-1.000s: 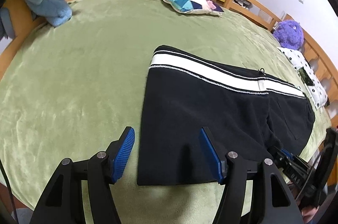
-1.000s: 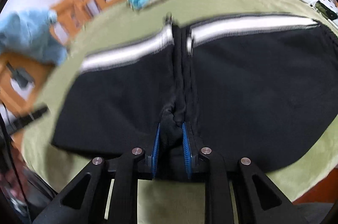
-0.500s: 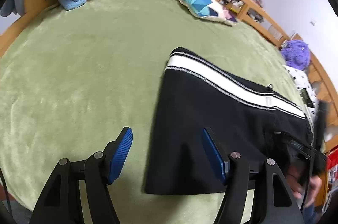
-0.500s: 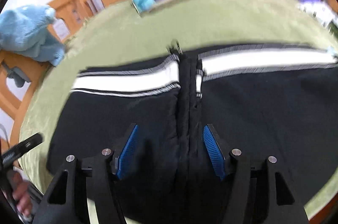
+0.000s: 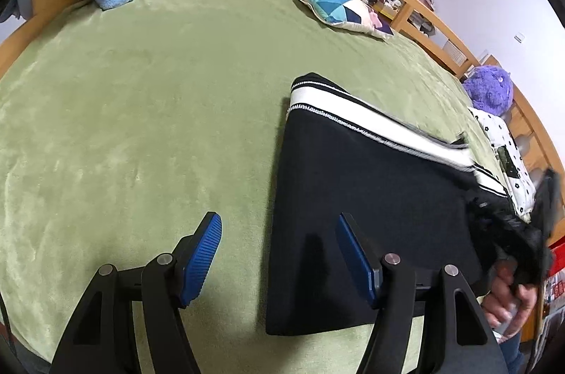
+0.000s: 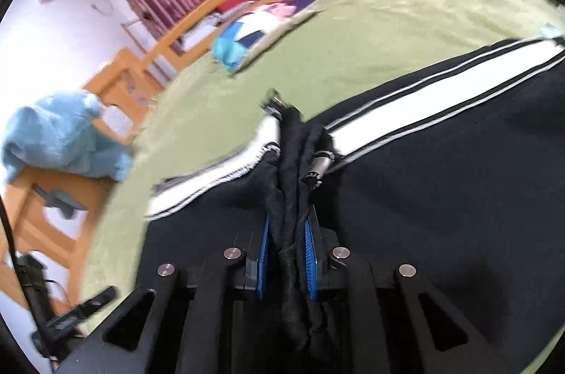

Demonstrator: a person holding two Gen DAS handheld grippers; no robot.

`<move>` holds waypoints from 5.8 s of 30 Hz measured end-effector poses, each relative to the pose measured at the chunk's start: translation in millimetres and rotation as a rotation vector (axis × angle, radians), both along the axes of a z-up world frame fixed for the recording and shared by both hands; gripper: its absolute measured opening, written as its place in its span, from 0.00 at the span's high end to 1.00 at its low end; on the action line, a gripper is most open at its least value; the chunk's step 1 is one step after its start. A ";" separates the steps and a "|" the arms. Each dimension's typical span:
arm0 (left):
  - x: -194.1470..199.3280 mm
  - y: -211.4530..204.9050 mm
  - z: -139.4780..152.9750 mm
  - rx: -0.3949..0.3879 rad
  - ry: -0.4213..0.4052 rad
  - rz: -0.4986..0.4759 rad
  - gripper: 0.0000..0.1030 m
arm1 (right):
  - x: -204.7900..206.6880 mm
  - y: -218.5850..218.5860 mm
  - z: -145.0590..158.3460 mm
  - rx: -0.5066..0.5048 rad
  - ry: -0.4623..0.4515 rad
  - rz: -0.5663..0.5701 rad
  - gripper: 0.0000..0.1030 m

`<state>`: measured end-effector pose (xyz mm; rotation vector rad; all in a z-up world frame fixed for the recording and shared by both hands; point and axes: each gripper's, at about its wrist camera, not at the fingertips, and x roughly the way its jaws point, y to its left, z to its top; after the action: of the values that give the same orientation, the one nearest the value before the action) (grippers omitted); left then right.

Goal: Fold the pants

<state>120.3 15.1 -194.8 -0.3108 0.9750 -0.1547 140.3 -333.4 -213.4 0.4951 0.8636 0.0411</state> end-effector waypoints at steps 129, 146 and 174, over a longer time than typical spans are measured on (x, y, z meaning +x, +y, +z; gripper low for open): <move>-104.1 127.9 -17.6 0.103 0.101 0.097 0.26 | -123.5 66.9 69.6 -0.232 -0.065 0.088 0.62; -167.6 157.3 10.8 0.017 0.082 0.163 0.25 | -68.7 209.4 14.0 -0.171 0.076 0.486 0.86; -112.5 176.9 -45.8 -0.184 0.049 0.138 0.26 | -74.4 180.4 -6.3 -0.080 -0.011 0.483 0.83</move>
<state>7.7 192.0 -240.6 -0.5512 0.9860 -0.1117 65.9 -153.1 -219.7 0.2025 0.9545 0.4497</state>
